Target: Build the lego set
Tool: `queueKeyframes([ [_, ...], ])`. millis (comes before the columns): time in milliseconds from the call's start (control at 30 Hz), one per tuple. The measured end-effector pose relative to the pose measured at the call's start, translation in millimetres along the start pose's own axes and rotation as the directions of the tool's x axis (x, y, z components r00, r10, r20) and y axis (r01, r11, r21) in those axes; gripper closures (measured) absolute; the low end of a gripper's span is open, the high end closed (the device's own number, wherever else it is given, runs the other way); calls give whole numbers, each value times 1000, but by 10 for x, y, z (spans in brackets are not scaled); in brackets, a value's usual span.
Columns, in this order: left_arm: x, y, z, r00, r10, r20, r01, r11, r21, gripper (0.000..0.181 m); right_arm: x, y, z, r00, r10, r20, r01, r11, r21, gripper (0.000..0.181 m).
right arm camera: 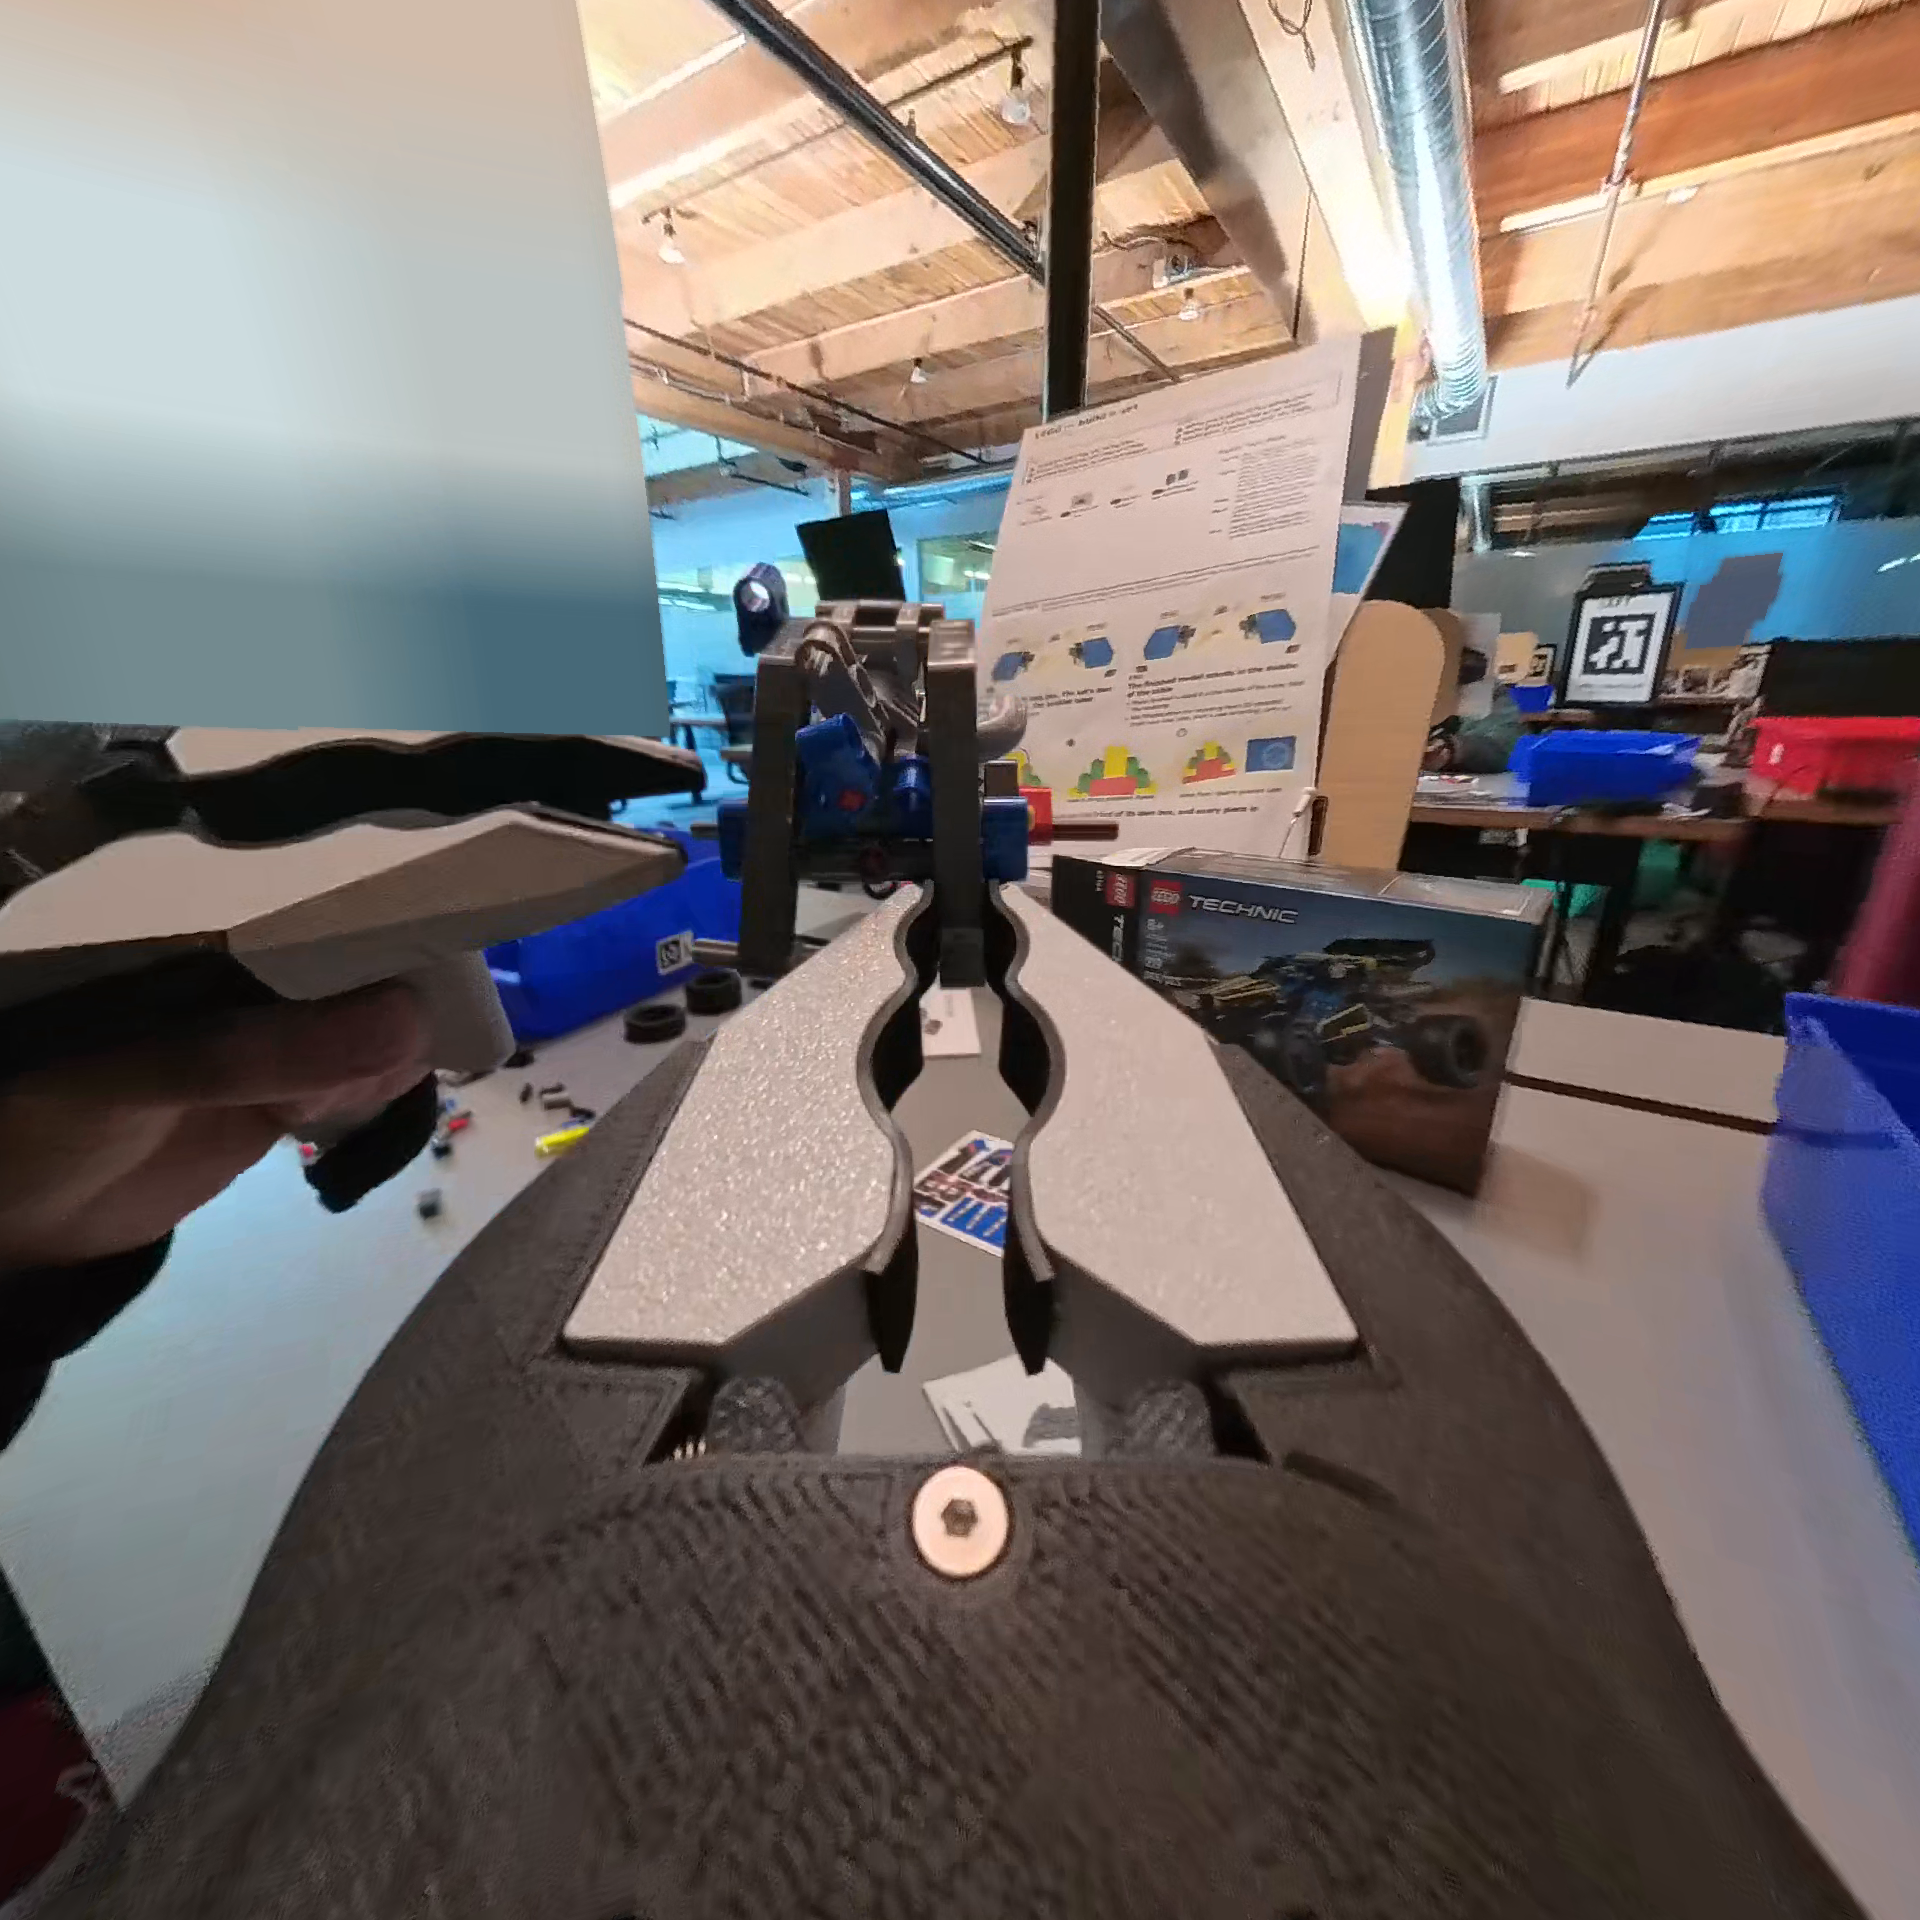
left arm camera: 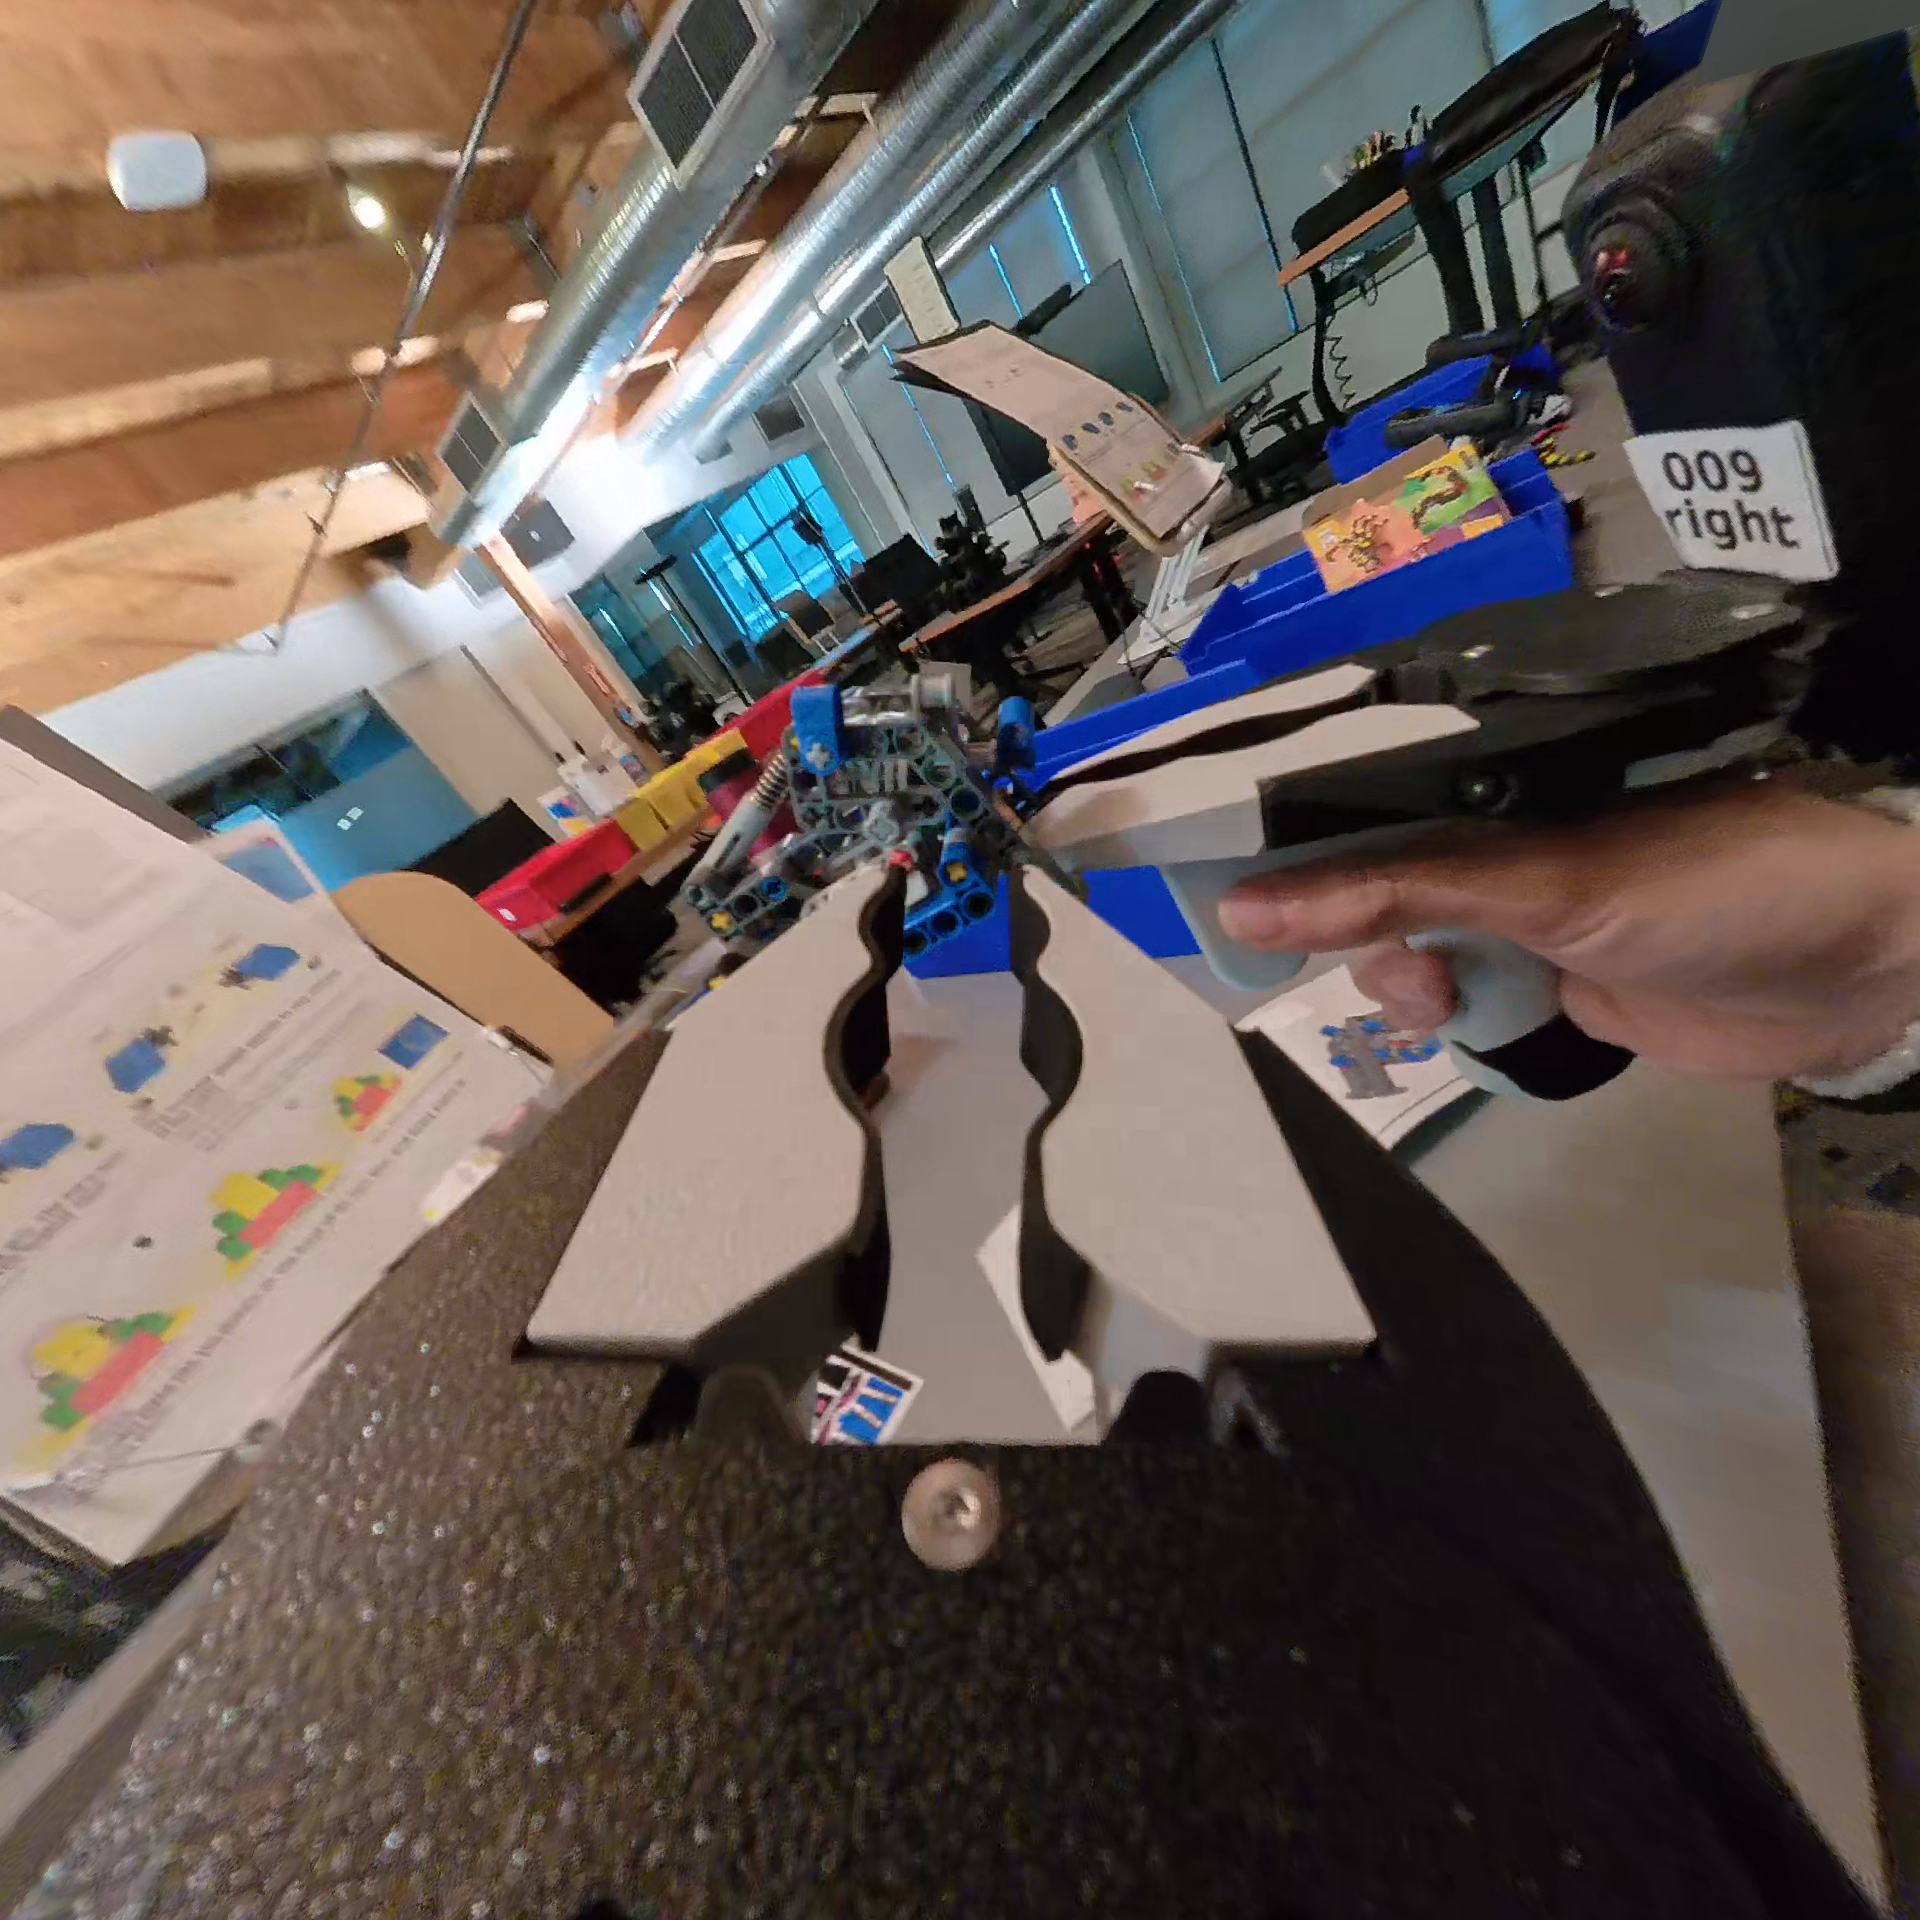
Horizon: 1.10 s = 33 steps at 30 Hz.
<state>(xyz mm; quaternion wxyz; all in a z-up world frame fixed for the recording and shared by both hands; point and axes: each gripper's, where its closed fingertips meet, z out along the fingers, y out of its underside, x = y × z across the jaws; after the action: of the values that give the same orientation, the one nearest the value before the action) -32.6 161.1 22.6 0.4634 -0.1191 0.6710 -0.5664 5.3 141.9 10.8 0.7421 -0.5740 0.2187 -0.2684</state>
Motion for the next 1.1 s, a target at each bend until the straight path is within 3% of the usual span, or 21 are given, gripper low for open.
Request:
queueKeyframes([
  [367, -16, 125, 41, 953, -286, -104, 289, 957, 15, 174, -67, -51, -7, 949, -309, -67, 304, 950, -65, 176],
  [500, -28, 184, 36, 886, -424, -187, 433, 901, 5, 176, -65, 11, 7, 955, -295, -35, 289, 950, -121, 175],
  [667, -64, 240, 6, 716, -631, -299, 651, 758, -42, 177, -131, 80, 20, 983, -173, 60, 181, 969, -171, 174],
  [800, -71, 343, 12, 489, -792, -365, 816, 563, -130, 177, -152, 138, 23, 987, -109, 115, 131, 970, -203, 173],
  [967, -56, 497, 28, 240, -883, -403, 904, 355, -240, 176, -141, 190, 27, 986, -79, 145, 110, 970, -218, 172],
  [1100, -56, 607, 44, 218, -890, -401, 905, 338, -257, 177, -123, 312, 32, 984, -73, 165, 115, 957, -266, 171],
])
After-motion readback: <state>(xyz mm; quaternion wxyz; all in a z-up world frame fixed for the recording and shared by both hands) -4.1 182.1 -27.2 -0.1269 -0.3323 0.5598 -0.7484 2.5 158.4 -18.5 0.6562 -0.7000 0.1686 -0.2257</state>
